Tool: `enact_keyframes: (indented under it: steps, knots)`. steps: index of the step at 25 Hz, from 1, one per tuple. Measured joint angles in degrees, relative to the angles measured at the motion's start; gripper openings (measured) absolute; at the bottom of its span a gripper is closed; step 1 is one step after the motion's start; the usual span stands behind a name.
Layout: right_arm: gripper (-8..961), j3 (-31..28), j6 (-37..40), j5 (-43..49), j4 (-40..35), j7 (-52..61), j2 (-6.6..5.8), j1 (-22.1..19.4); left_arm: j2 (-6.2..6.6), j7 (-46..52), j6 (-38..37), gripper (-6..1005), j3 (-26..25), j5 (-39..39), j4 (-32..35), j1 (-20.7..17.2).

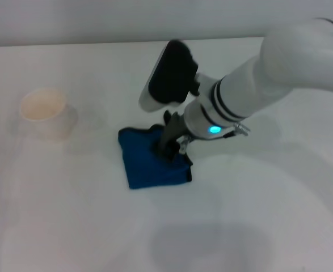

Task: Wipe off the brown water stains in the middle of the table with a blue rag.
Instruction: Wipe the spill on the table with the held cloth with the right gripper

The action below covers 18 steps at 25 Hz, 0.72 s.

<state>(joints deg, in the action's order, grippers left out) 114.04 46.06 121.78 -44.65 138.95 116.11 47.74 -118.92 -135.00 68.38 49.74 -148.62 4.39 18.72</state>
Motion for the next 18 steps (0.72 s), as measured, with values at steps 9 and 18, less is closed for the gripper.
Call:
enact_keyframes:
  steps: [9, 18]
  knots:
    - [35, -11.62, -1.49, 6.25, 5.18, 0.0, -0.6, 2.17, 0.0, 0.13, 0.0, 859, 0.0, 0.0, 0.08, 0.03]
    - [35, -23.69, 0.25, 17.56, 8.11, 0.0, -1.01, 2.19, 0.0, 0.18, 0.0, 860, 0.0, 0.0, 0.08, 0.1]
